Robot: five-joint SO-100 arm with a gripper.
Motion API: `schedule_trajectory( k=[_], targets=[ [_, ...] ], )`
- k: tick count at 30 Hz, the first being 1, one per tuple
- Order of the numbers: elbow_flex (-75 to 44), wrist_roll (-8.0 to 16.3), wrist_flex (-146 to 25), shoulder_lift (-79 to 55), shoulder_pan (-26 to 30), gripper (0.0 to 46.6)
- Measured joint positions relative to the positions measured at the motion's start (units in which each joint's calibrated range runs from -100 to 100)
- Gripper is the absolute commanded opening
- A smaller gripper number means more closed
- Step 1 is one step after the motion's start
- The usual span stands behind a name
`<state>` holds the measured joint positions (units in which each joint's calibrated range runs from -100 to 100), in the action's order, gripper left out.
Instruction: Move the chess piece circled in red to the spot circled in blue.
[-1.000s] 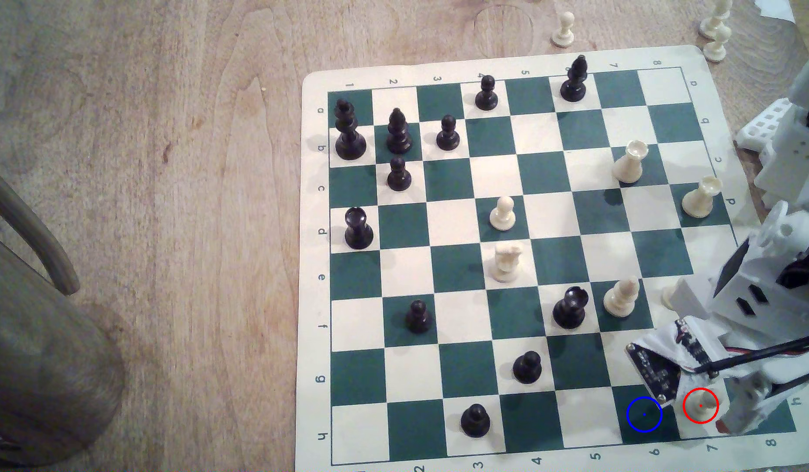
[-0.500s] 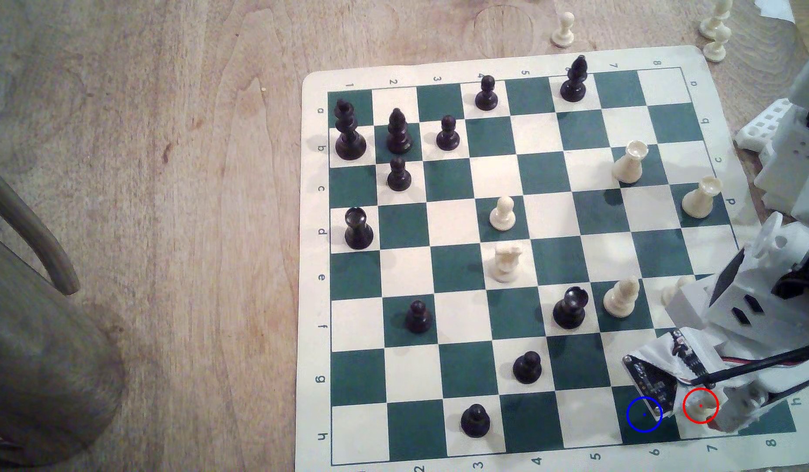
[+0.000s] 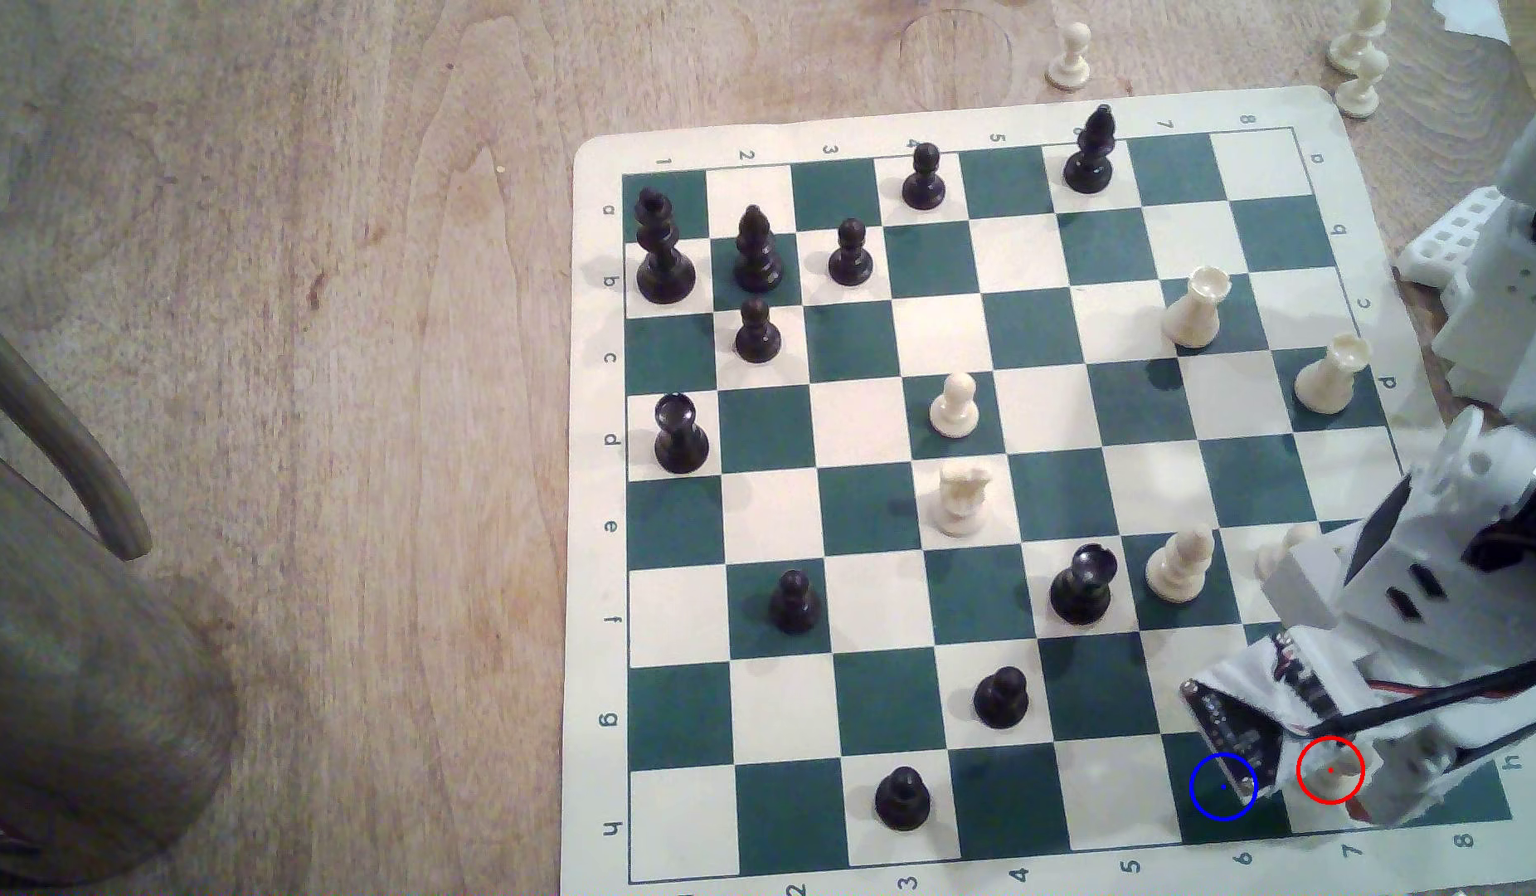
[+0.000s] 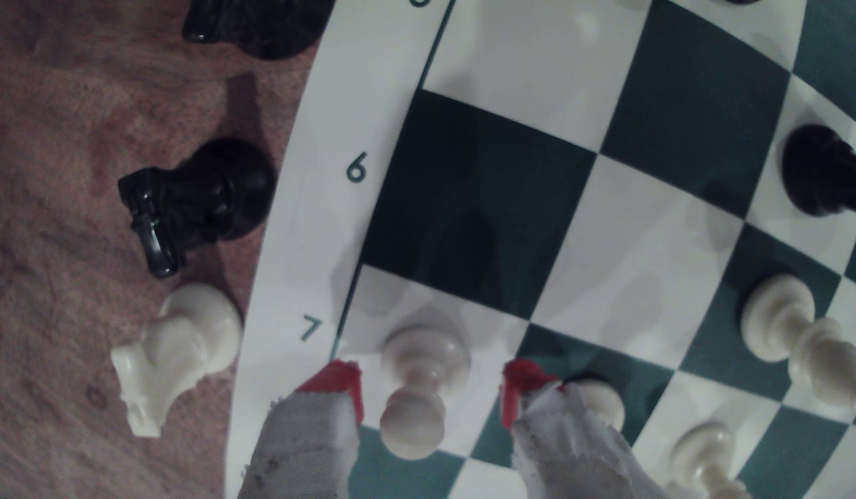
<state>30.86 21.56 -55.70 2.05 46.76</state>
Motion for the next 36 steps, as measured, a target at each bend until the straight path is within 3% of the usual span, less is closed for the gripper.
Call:
schedule_trajectory(
  k=[8, 14, 36],
  targets=[
    [0.00, -0.49, -1.12, -0.17, 0.00, 10.7],
    [0.00, -0.93, -1.67, -0.17, 0.00, 0.5],
    [-2.62, -1.61, -5.98, 0.92, 1.33, 0.3]
  ],
)
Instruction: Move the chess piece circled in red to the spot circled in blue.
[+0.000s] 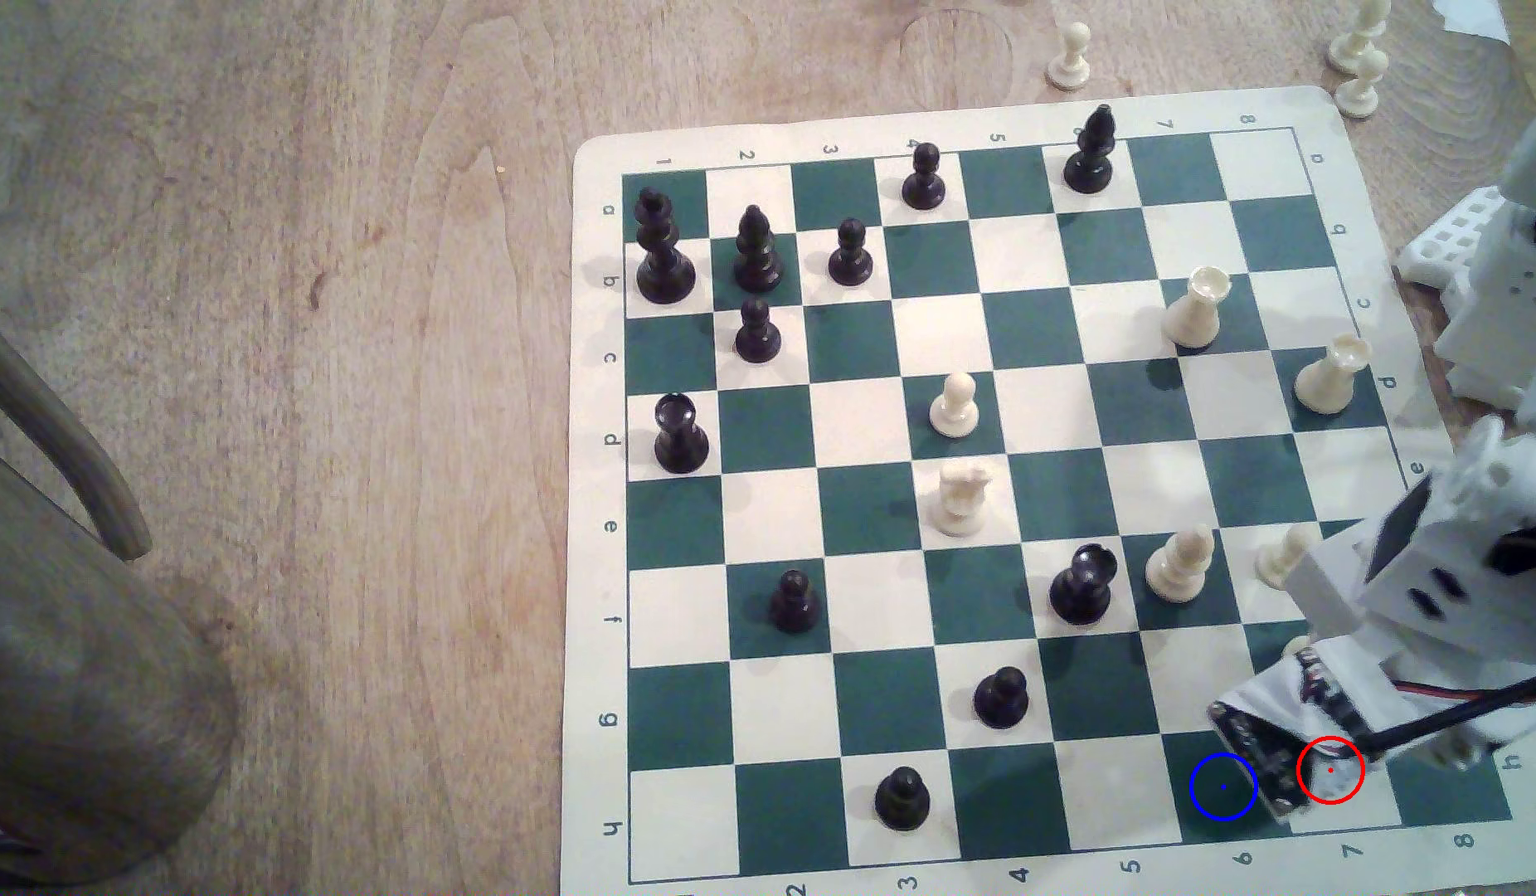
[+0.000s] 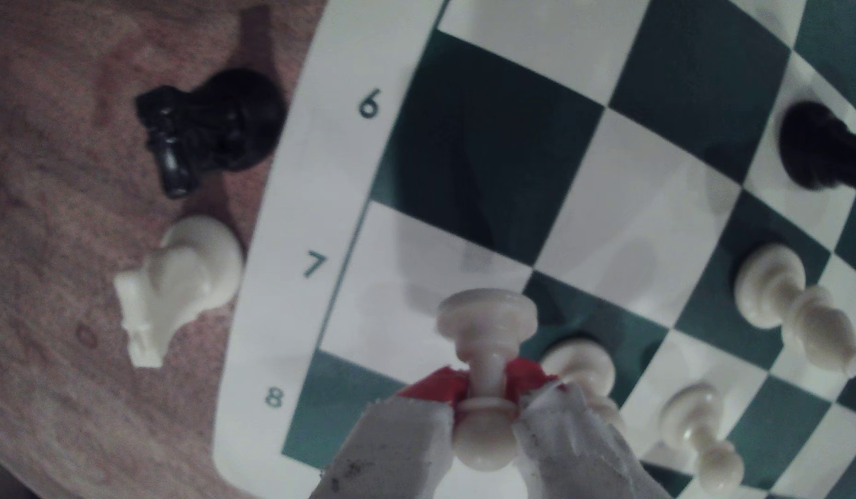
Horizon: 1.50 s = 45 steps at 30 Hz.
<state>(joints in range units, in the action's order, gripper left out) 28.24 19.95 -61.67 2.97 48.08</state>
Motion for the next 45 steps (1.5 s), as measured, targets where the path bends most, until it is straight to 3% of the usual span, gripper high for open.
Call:
schedule_trajectory(
  k=[8, 15, 22, 32, 45],
  targets=[
    [-11.48, -2.30, -5.98, -0.84, -2.58, 1.0],
    [-27.84, -5.67, -13.39, -11.14, -6.12, 1.4],
    [-32.26, -9.18, -16.57, -18.10, -6.49, 1.6],
    [-33.08, -11.33, -18.33, -21.62, -5.53, 2.9],
    [-36.24, -11.53, -18.33, -25.56, -5.01, 2.5]
  ],
)
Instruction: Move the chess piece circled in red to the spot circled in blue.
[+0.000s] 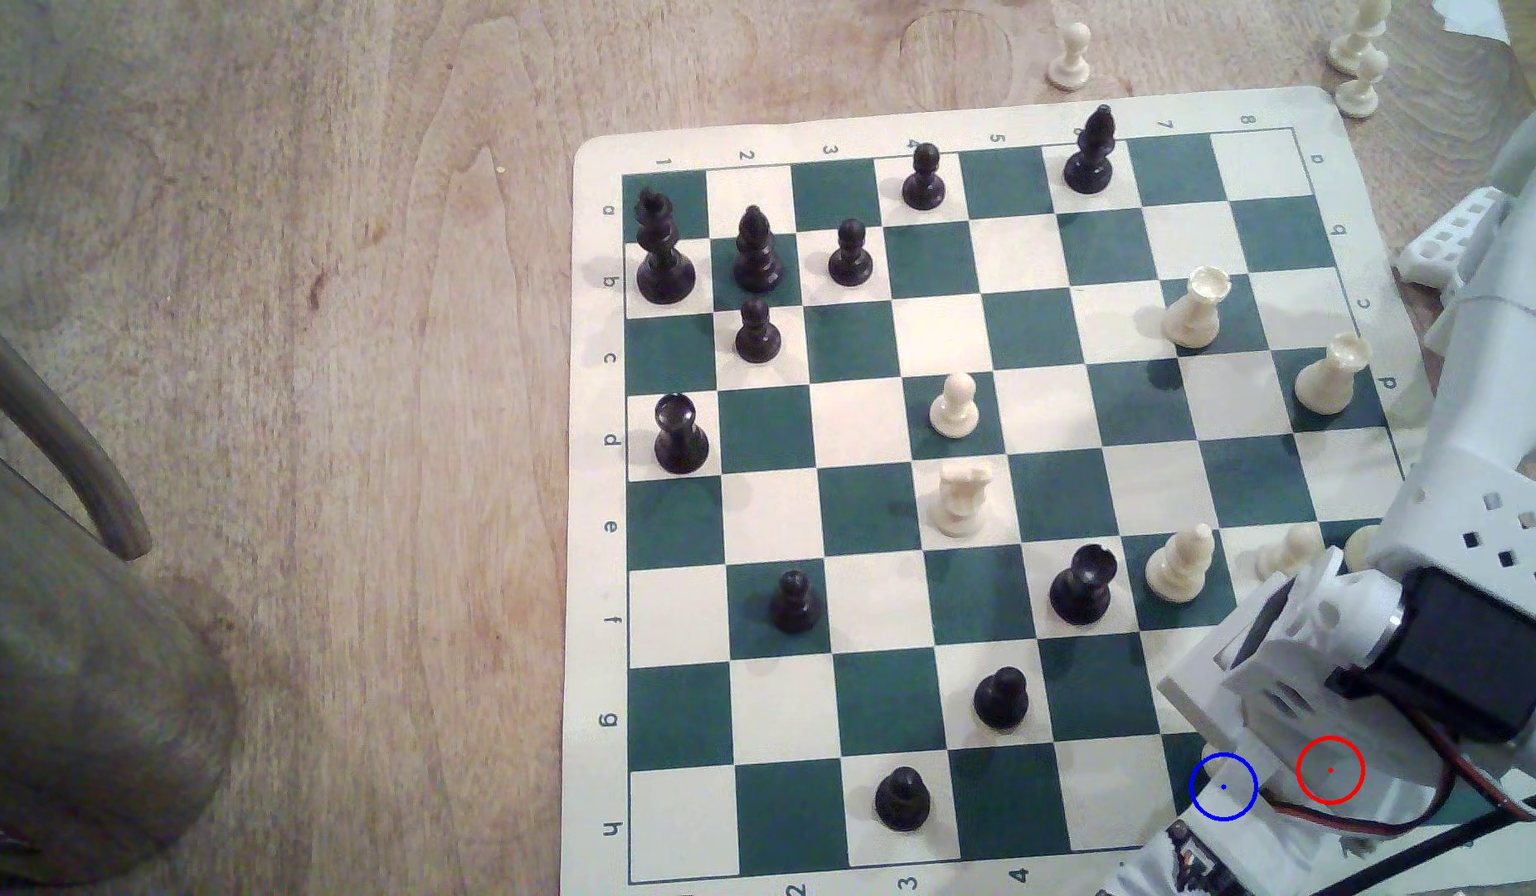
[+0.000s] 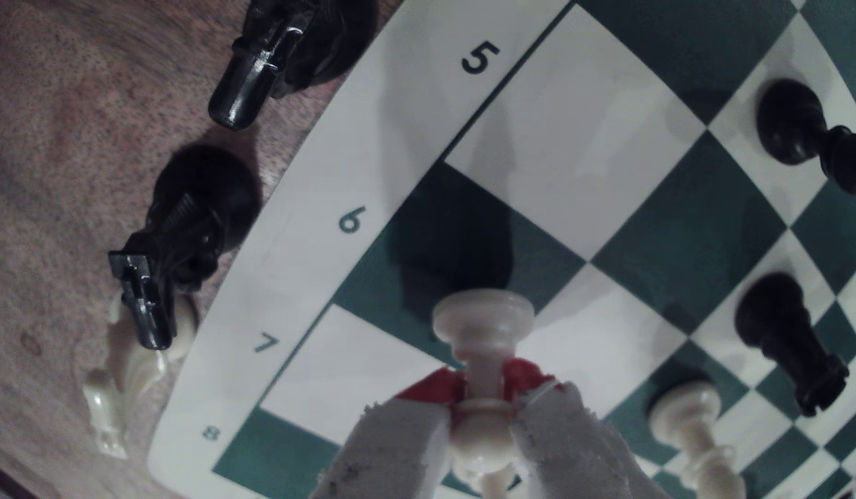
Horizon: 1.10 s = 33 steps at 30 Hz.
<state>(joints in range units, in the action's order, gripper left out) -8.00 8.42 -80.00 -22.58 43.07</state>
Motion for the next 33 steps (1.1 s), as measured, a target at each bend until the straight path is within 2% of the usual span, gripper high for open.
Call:
schedule_trajectory(
  k=[7, 27, 29, 31, 32, 33],
  targets=[
    [0.00, -0.78, -2.31, -0.75, 0.00, 1.3],
    [-1.27, -0.88, -1.67, -2.26, 0.00, 3.0],
    [-1.27, -0.88, -1.67, -2.26, 0.00, 5.2],
    [-1.27, -0.83, -1.51, -2.26, 0.00, 11.2],
    [-1.27, -0.68, -1.35, -2.26, 0.00, 16.3],
    [-1.27, -0.54, -0.56, -2.26, 0.00, 18.0]
  ],
)
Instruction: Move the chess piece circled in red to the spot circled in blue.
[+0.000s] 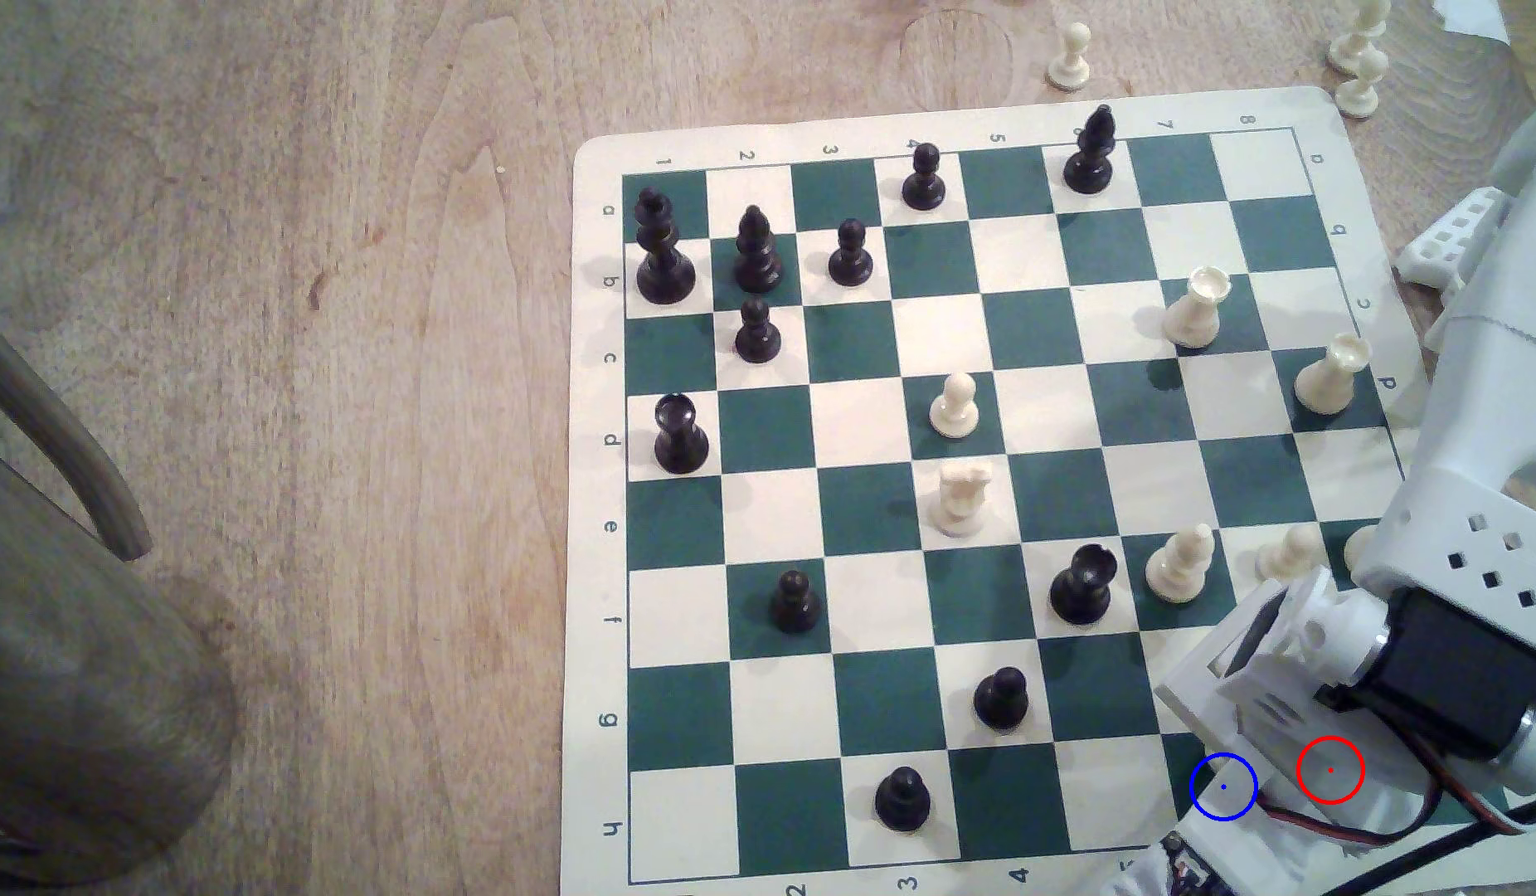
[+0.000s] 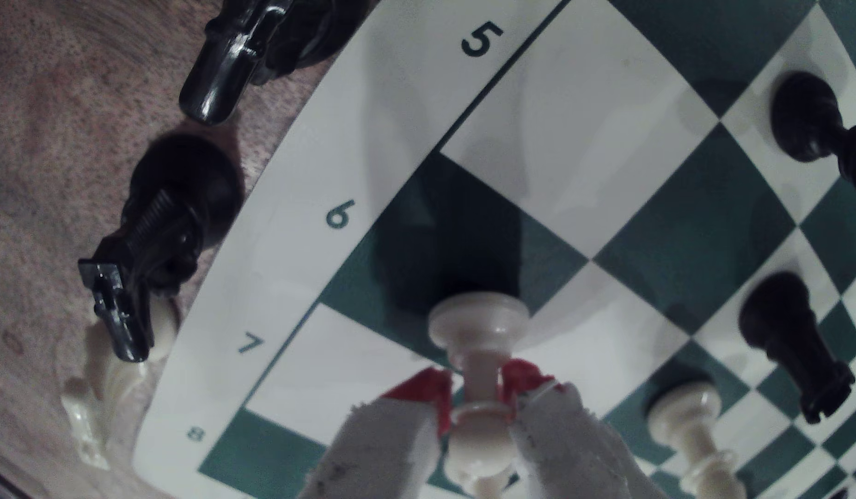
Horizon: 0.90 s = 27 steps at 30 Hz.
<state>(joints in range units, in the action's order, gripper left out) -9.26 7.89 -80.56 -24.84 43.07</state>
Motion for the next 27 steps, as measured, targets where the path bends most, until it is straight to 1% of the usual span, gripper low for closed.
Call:
schedule_trajectory(
  k=[2, 5, 8, 15, 24, 27],
  targets=[
    [0.00, 0.49, 0.48, 0.00, 0.00, 21.4],
    [0.00, 1.51, 1.04, 0.00, 0.00, 23.4],
    [0.00, 1.95, 2.23, 0.00, 0.00, 24.7],
    [0.00, 2.39, 2.71, 0.00, 0.00, 26.0],
    [0.00, 2.39, 2.71, 0.00, -2.51, 26.6],
    [0.00, 2.39, 2.71, 0.84, -2.51, 26.9]
  ],
)
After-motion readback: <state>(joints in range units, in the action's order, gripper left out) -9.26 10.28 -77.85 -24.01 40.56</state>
